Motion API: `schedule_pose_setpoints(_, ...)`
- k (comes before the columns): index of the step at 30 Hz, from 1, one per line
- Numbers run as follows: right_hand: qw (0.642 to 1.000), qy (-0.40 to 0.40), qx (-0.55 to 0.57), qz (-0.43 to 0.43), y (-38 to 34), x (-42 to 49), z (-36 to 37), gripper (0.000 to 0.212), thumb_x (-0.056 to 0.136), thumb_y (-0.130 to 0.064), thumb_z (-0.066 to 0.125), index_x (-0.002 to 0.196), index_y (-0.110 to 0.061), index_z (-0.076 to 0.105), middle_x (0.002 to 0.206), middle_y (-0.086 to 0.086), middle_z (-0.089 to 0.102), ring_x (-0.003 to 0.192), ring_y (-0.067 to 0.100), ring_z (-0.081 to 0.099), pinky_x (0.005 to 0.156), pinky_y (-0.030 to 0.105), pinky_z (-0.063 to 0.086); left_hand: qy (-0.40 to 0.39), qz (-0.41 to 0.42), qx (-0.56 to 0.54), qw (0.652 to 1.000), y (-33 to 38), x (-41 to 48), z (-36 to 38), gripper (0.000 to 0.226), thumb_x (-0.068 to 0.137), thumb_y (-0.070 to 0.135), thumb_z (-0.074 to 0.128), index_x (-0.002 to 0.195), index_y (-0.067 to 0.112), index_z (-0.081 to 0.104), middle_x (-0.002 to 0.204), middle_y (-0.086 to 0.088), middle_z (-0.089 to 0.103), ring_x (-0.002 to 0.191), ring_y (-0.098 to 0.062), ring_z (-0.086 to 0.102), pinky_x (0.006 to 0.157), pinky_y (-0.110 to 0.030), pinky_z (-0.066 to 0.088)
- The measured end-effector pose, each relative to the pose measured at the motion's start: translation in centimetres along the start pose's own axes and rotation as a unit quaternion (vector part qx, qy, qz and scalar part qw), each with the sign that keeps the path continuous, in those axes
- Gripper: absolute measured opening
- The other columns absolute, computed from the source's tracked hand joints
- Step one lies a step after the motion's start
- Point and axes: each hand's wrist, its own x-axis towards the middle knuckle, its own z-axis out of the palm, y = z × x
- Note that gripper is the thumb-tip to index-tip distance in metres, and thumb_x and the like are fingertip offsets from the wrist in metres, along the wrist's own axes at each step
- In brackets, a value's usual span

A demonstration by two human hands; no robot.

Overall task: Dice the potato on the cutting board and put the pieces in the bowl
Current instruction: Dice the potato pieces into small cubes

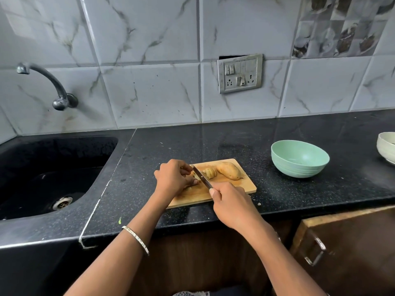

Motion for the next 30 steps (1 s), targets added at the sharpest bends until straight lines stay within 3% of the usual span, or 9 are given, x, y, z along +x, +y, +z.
schedule_pose_setpoints(5, 1.000, 0.017, 0.005, -0.003, -0.1, 0.2, 0.4, 0.029, 0.107, -0.036, 0.037, 0.123, -0.029, 0.061, 0.103, 0.000, 0.064, 0.098, 0.023, 0.059, 0.071, 0.037, 0.043, -0.010, 0.001, 0.012, 1.000, 0.1, 0.4, 0.2, 0.039, 0.064, 0.044, 0.089, 0.098, 0.032, 0.075, 0.088, 0.014, 0.075, 0.099, -0.009, 0.067, 0.098, -0.045, 0.044)
schedule_pose_setpoints(12, 1.000, 0.025, 0.014, -0.006, 0.2, 0.5, 0.2, 0.031, 0.108, -0.034, 0.036, 0.128, -0.030, 0.060, 0.104, -0.002, 0.065, 0.099, 0.023, 0.060, 0.077, 0.038, 0.050, -0.043, 0.016, 0.014, 0.999, -0.4, 1.2, 0.6, 0.043, 0.060, 0.046, 0.090, 0.099, 0.037, 0.075, 0.083, 0.018, 0.073, 0.097, -0.009, 0.067, 0.097, -0.044, 0.046)
schedule_pose_setpoints(15, 0.999, 0.034, 0.021, -0.002, 0.2, 0.5, -0.2, 0.034, 0.108, -0.034, 0.036, 0.133, -0.032, 0.058, 0.102, -0.002, 0.065, 0.096, 0.022, 0.059, 0.074, 0.035, 0.045, -0.054, 0.030, 0.043, 0.997, -0.3, 1.4, 0.2, 0.041, 0.061, 0.049, 0.088, 0.098, 0.040, 0.073, 0.085, 0.018, 0.073, 0.100, -0.006, 0.065, 0.098, -0.043, 0.043)
schedule_pose_setpoints(19, 0.999, 0.024, 0.029, 0.004, 0.2, 0.2, -0.6, 0.040, 0.108, -0.035, 0.035, 0.145, -0.034, 0.050, 0.121, 0.002, 0.064, 0.115, 0.027, 0.057, 0.084, 0.036, 0.046, -0.078, 0.046, 0.048, 0.995, 0.0, 1.5, -0.5, 0.039, 0.061, 0.048, 0.088, 0.094, 0.038, 0.071, 0.083, 0.021, 0.072, 0.097, -0.001, 0.065, 0.100, -0.044, 0.041)
schedule_pose_setpoints(23, 0.999, 0.016, 0.043, 0.003, 0.0, -0.3, -0.6, 0.040, 0.108, -0.038, 0.035, 0.146, -0.035, 0.048, 0.129, 0.002, 0.061, 0.122, 0.027, 0.054, 0.094, 0.040, 0.047, -0.081, 0.054, 0.055, 0.994, 0.1, 1.3, -0.7, 0.036, 0.061, 0.048, 0.088, 0.090, 0.038, 0.069, 0.083, 0.022, 0.071, 0.095, -0.001, 0.064, 0.099, -0.041, 0.038)
schedule_pose_setpoints(27, 0.999, 0.018, 0.034, 0.000, 0.1, -0.2, -0.1, 0.038, 0.108, -0.039, 0.035, 0.140, -0.034, 0.054, 0.117, 0.001, 0.065, 0.111, 0.027, 0.059, 0.088, 0.042, 0.050, -0.083, 0.052, 0.035, 0.995, -0.4, 1.4, -0.6, 0.035, 0.061, 0.047, 0.089, 0.089, 0.038, 0.070, 0.080, 0.024, 0.071, 0.094, 0.001, 0.065, 0.098, -0.042, 0.041)
schedule_pose_setpoints(30, 0.999, 0.017, 0.032, 0.002, 0.0, -0.2, 0.1, 0.040, 0.108, -0.039, 0.035, 0.145, -0.037, 0.049, 0.119, 0.001, 0.065, 0.112, 0.026, 0.059, 0.088, 0.040, 0.050, -0.079, 0.039, -0.005, 0.996, -1.2, 1.6, -0.3, 0.030, 0.060, 0.046, 0.090, 0.082, 0.041, 0.070, 0.077, 0.024, 0.072, 0.090, 0.001, 0.067, 0.094, -0.045, 0.050)
